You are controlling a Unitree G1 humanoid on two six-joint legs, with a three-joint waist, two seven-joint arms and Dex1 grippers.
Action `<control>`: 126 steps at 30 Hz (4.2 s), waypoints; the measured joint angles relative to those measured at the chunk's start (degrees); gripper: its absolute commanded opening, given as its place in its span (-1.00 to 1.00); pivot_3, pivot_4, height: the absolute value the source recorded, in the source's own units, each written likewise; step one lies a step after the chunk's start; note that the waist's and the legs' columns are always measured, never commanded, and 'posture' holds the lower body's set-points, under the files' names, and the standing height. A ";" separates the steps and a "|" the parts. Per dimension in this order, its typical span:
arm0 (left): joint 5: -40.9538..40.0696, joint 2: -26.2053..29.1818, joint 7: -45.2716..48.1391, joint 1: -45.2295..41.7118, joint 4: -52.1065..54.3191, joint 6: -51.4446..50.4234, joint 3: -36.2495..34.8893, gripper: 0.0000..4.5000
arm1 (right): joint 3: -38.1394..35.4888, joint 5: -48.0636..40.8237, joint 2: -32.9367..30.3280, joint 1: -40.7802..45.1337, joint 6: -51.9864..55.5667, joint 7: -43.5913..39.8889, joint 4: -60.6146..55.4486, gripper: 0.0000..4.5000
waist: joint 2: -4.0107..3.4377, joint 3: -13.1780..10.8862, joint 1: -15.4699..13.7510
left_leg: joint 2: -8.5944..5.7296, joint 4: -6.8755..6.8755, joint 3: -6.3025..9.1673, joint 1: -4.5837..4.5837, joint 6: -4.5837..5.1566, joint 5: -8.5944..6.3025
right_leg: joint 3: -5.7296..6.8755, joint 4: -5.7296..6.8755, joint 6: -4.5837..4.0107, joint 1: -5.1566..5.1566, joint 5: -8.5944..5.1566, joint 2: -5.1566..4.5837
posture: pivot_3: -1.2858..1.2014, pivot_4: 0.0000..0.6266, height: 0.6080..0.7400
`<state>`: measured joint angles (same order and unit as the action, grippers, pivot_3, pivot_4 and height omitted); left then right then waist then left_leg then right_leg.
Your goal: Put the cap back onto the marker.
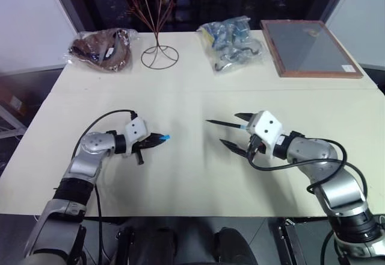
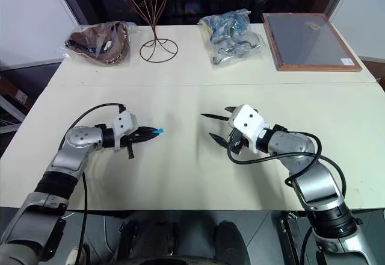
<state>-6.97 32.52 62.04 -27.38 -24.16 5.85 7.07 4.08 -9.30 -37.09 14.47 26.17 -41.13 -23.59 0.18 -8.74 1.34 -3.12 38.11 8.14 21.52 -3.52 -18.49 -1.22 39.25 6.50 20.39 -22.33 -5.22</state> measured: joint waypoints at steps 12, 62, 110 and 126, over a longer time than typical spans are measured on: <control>-8.79 3.70 -3.85 4.83 24.31 -14.32 -7.29 -0.97 | 6.18 1.80 -4.18 19.54 -11.25 -16.48 24.66 1.00 | 0.00 0.00 1.42 | 0.06 -0.02 -0.01 0.01 0.00 0.00 | -0.01 -0.05 0.00 -0.01 0.00 -0.02 | 0.03 -0.52 1.00; -13.16 4.85 -15.40 16.08 41.39 -23.66 -12.96 -1.00 | 6.68 10.87 6.69 37.16 -35.14 -29.89 78.01 -0.99 | -0.01 0.00 2.50 | 0.15 0.01 -0.04 0.02 -0.01 0.00 | 0.03 -0.07 0.00 -0.08 0.00 -0.01 | 0.03 -0.52 1.00; -1.05 -1.01 4.69 -4.94 -2.29 20.88 0.24 -1.00 | 11.26 10.80 0.49 26.05 -25.38 -28.35 29.43 -0.99 | -0.01 0.00 2.60 | 0.02 0.11 0.04 0.07 0.00 0.00 | 0.15 0.00 0.00 0.04 0.00 -0.07 | 0.03 -0.52 1.00; -2.17 -0.79 5.39 -3.73 0.95 18.57 0.24 -1.00 | 11.32 10.80 0.65 26.05 -25.51 -28.13 29.43 -0.99 | -0.01 0.00 2.60 | 0.03 0.10 0.05 0.06 0.00 0.00 | 0.15 0.00 0.00 0.04 0.00 -0.07 | 0.03 -0.52 1.00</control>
<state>-9.14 31.73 67.44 -31.10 -23.21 24.42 7.31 15.40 1.50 -36.45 40.52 0.66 -69.26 5.84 0.17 -8.73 3.94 -3.09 38.21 8.19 21.59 -3.52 -18.49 -1.07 39.25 6.50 20.43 -22.33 -5.29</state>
